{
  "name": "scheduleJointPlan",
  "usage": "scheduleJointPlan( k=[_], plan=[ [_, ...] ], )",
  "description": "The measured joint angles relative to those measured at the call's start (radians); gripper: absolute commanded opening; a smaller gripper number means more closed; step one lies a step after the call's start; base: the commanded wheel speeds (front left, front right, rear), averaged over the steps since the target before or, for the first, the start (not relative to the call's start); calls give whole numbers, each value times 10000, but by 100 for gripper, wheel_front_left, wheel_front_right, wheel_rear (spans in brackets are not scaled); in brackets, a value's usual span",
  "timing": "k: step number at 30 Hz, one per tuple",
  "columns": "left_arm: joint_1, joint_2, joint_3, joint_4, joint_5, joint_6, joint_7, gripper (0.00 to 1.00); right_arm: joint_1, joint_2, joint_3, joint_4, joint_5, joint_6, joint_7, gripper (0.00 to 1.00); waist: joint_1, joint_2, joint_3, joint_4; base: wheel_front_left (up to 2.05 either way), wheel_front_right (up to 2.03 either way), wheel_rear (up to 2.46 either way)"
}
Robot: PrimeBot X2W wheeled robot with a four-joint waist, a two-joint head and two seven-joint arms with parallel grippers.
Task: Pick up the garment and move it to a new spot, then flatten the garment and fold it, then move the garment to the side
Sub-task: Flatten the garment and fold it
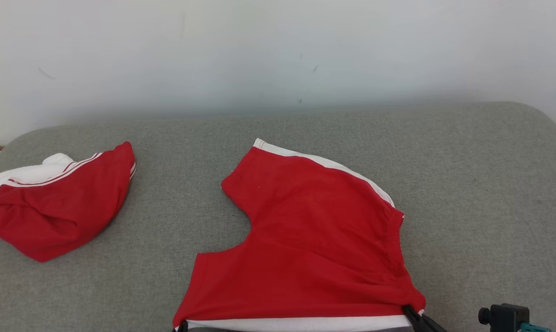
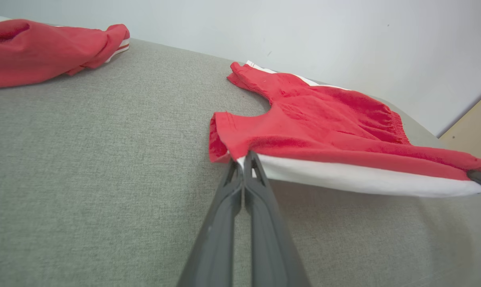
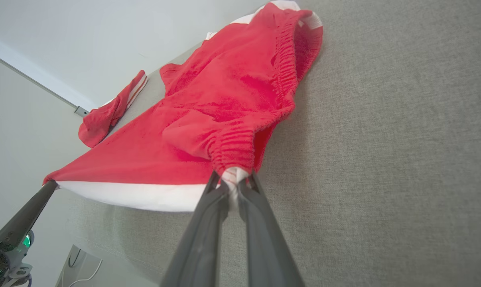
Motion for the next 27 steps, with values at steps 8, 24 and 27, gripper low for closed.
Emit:
scheduleJointPlan(
  k=[8,24,27],
  plan=[
    [-1017,343,314,280,660,-512,0,0,-430,412,-370,-529,-612,0,-2,0,0,0,113,-147,0,0,0],
    [-6351,1937,686,1856,723,-1852,1818,0,-4083,2163,-27,1097,-508,0,-428,0,2,2,1617,-1397,0,0,0],
    [-7175,2171,589,2391,736,-1948,2144,0,-4770,2525,159,1634,-328,0,-554,0,2,2,1988,-1695,0,0,0]
  ],
)
